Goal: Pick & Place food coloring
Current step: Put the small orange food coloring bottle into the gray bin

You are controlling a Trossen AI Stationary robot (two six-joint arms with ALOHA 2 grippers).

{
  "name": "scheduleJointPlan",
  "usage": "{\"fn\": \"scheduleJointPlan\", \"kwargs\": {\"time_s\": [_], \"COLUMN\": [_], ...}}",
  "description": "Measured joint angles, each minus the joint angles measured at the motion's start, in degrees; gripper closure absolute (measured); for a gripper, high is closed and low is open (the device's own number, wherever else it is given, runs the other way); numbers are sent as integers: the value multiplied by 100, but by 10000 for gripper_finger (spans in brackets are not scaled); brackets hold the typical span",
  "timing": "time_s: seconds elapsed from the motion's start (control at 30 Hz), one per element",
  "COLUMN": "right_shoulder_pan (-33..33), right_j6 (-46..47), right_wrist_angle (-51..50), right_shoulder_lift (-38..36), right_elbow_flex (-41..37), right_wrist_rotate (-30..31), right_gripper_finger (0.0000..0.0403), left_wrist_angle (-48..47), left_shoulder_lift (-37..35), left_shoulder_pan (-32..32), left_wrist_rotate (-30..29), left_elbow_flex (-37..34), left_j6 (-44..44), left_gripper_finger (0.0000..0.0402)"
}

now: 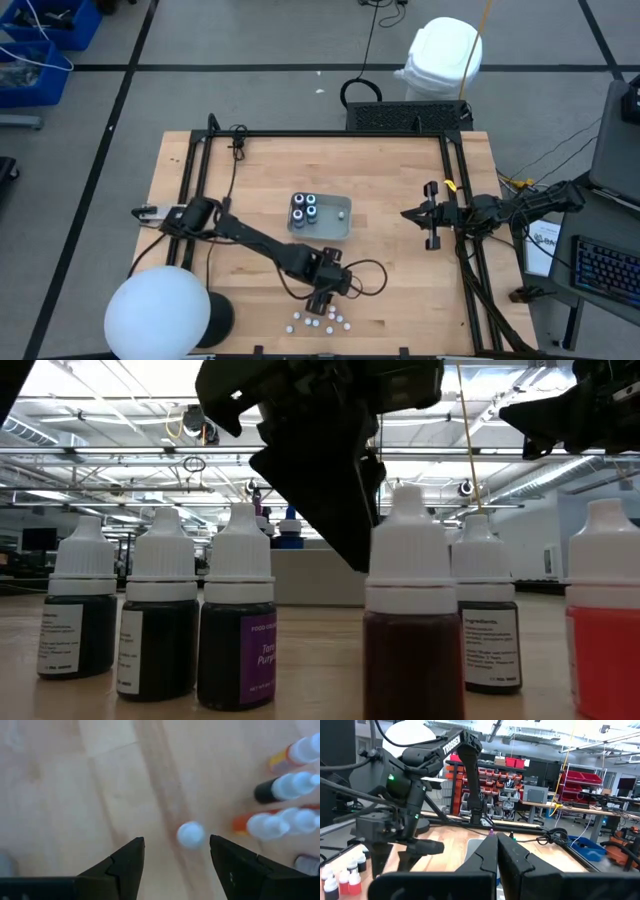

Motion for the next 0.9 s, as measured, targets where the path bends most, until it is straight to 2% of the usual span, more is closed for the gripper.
{"fn": "scheduleJointPlan", "kwargs": {"time_s": [0.17, 0.9], "right_shoulder_pan": [0, 0], "right_j6": [-19, -84], "right_wrist_angle": [-5, 7], "right_shoulder_lift": [5, 5], "right_elbow_flex": [-1, -2], "right_wrist_rotate": [4, 12], "right_gripper_finger": [403, 403], "left_wrist_angle": [158, 380], "left_shoulder_lift": [65, 140], "left_shoulder_pan": [5, 7], "left_wrist_rotate": [276, 284], "left_elbow_flex": [2, 3], "left_j6": [20, -186], "left_gripper_finger": [172, 172]}}
